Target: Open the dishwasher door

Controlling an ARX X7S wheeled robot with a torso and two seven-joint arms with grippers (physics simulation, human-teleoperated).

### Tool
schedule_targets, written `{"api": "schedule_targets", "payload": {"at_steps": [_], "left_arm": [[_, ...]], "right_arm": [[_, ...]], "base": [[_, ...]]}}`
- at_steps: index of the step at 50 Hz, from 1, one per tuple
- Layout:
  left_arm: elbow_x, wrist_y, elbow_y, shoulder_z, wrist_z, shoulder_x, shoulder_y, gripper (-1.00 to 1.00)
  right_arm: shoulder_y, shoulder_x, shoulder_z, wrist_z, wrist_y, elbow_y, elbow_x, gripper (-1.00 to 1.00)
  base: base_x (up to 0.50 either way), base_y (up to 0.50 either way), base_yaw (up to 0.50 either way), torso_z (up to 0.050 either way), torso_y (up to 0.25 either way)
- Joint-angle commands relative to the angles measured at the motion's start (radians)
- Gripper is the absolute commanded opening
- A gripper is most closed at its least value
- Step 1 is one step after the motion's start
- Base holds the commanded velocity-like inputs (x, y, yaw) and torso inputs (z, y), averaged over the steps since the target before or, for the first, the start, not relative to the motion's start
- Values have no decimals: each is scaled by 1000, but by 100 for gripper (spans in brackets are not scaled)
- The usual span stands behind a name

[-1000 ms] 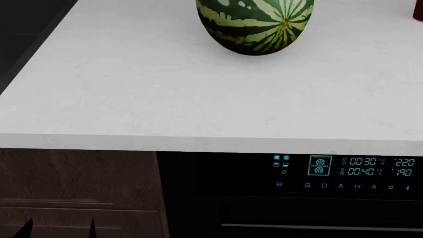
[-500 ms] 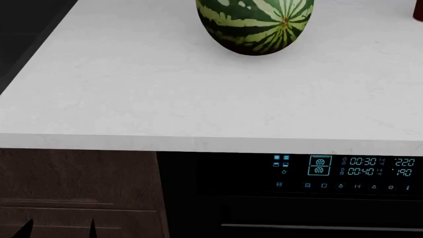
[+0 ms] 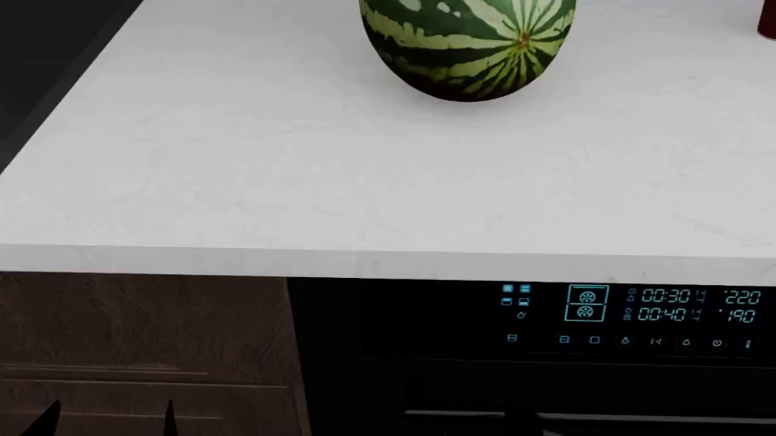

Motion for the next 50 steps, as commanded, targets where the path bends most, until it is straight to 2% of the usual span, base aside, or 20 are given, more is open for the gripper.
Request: {"api": "schedule_targets", "payload": {"at_steps": [1, 13, 50], "left_arm": [[-27, 37, -5, -4, 29, 3, 7, 100], [-32, 40, -6, 1, 24, -1, 8, 100], [-42, 50, -7, 15, 7, -14, 6, 100]], "right_arm": [[70, -28, -5, -37, -30, 116, 21, 100], [95, -44, -22, -36, -59, 195, 32, 100], [317, -154, -81, -37, -220, 677, 84, 100]], "base": [[0, 0, 0, 0, 0], [0, 0, 0, 0, 0], [0, 0, 0, 0, 0]]}}
